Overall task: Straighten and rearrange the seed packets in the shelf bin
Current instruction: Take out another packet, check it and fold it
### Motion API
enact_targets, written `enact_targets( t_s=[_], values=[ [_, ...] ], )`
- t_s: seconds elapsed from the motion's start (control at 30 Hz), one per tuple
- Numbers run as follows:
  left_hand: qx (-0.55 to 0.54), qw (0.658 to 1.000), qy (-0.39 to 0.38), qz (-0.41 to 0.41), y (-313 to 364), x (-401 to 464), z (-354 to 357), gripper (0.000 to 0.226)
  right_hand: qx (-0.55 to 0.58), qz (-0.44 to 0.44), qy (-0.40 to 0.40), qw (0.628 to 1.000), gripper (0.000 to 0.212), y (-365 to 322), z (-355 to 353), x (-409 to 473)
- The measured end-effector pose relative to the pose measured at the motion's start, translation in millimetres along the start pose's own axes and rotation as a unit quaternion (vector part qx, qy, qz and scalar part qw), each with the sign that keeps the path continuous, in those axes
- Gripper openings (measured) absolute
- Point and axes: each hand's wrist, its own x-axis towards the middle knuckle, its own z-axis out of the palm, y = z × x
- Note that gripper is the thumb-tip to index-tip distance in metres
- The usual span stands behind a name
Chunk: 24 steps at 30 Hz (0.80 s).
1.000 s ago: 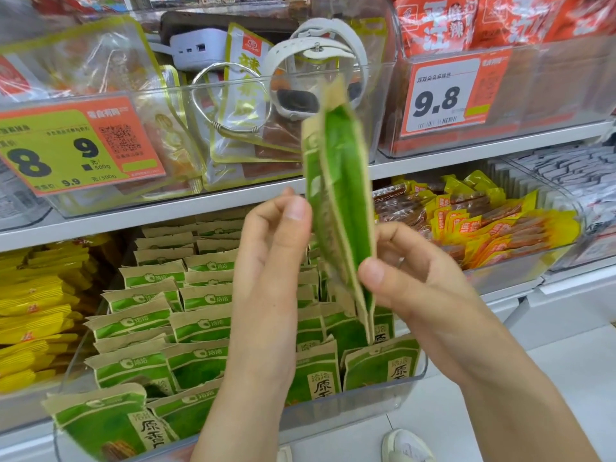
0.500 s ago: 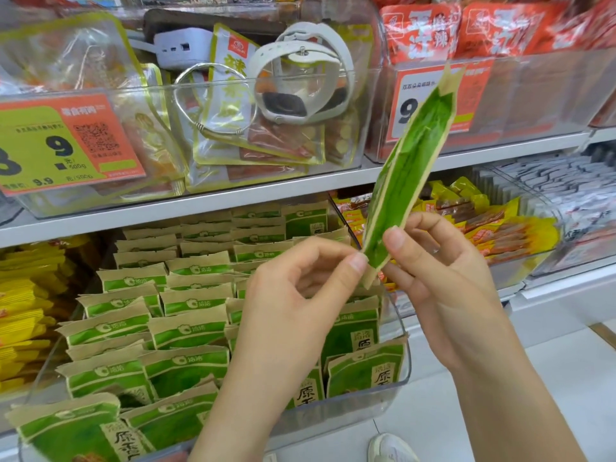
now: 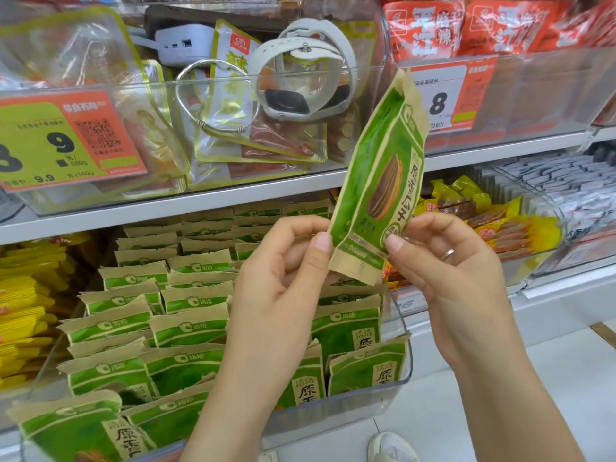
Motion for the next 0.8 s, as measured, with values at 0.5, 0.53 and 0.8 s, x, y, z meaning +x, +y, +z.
enact_targets(
  t_s=[0.5, 0.53, 0.8],
  values=[
    [0.167, 0.982, -0.068, 0.058, 0.4, -3.4, -0.5, 0.034, -0.007, -0.014, -0.161, 0.987, 0.071, -19.9, -43.4, 22.7],
    [0.174, 0.980, -0.080, 0.048, 1.6, -1.1, -1.2, 0.032, -0.020, -0.010, -0.168, 0.986, 0.071, -21.0, -48.5, 25.3],
    [0.523, 0.831, -0.181, -0.057, 23.1, 33.4, -17.9, 0.060, -0.110, -0.100, -0.049, 0.988, 0.056, -26.8, -62.8, 47.2]
  ],
)
